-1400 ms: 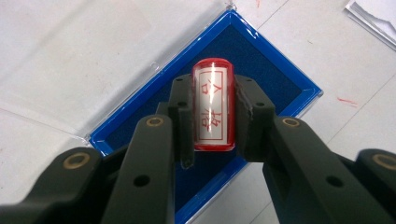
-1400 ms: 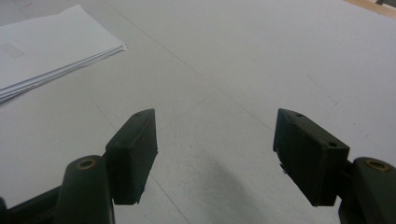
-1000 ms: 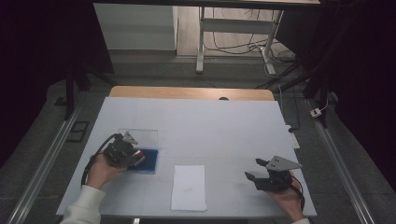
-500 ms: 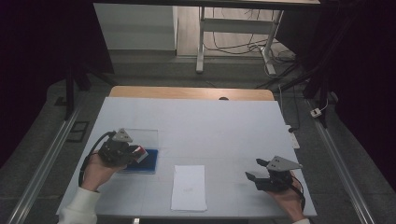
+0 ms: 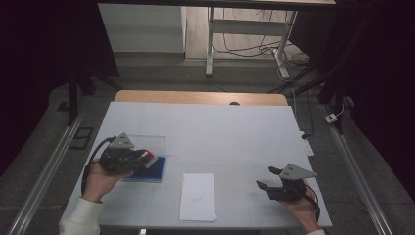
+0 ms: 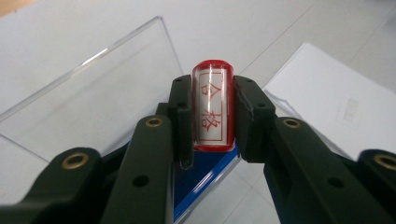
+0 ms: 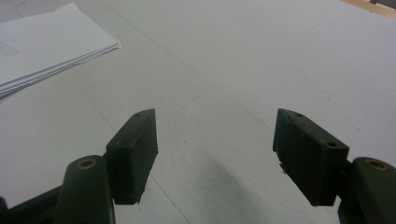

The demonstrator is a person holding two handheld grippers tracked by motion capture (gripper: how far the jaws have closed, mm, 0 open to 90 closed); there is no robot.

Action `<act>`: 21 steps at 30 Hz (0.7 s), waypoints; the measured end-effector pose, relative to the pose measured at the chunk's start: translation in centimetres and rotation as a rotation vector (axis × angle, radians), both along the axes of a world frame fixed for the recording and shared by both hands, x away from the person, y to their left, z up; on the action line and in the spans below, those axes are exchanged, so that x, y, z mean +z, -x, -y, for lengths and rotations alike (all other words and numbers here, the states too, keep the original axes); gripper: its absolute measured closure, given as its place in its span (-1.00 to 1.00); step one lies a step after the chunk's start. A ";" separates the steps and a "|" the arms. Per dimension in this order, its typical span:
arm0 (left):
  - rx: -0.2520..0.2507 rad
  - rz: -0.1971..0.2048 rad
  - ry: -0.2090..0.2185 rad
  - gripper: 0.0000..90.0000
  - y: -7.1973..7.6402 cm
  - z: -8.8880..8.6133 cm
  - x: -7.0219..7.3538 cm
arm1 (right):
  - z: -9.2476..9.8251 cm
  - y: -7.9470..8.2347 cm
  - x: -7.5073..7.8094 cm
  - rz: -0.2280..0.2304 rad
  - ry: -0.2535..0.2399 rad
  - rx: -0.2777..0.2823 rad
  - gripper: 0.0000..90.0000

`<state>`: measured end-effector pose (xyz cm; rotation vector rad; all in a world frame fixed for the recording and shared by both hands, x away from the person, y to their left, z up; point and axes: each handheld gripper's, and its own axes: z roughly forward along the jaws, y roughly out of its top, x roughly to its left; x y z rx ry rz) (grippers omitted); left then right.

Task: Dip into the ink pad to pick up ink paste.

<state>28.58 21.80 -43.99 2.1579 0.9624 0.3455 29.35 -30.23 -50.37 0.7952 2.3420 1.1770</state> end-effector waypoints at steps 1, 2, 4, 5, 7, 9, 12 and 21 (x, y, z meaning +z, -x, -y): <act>-0.004 0.004 0.007 0.56 0.1 0.0 0.1 | 0.0 0.0 0.0 -0.001 0.000 0.000 -0.33; -0.008 0.008 0.016 0.56 0.2 0.1 0.2 | 0.0 0.0 0.0 -0.001 0.001 0.000 -0.33; -0.018 0.012 0.028 0.56 0.3 0.2 0.4 | -0.1 0.0 0.0 0.000 0.001 0.001 -0.33; -0.022 0.015 0.035 0.56 0.4 0.3 0.5 | -0.1 0.0 0.0 0.000 0.004 -0.001 -0.33; -0.034 0.021 0.051 0.56 0.5 0.4 0.7 | -0.1 0.0 0.0 0.001 0.003 -0.001 -0.33; -0.047 0.027 0.066 0.56 0.7 0.7 0.9 | -0.1 0.0 0.0 0.000 0.007 -0.001 -0.33; -0.071 0.032 0.089 0.56 0.9 1.3 1.2 | -0.1 0.1 0.0 -0.002 0.013 -0.002 -0.33; -0.121 0.041 0.095 0.56 1.3 2.9 1.5 | -0.1 0.1 0.0 0.001 0.010 0.000 -0.33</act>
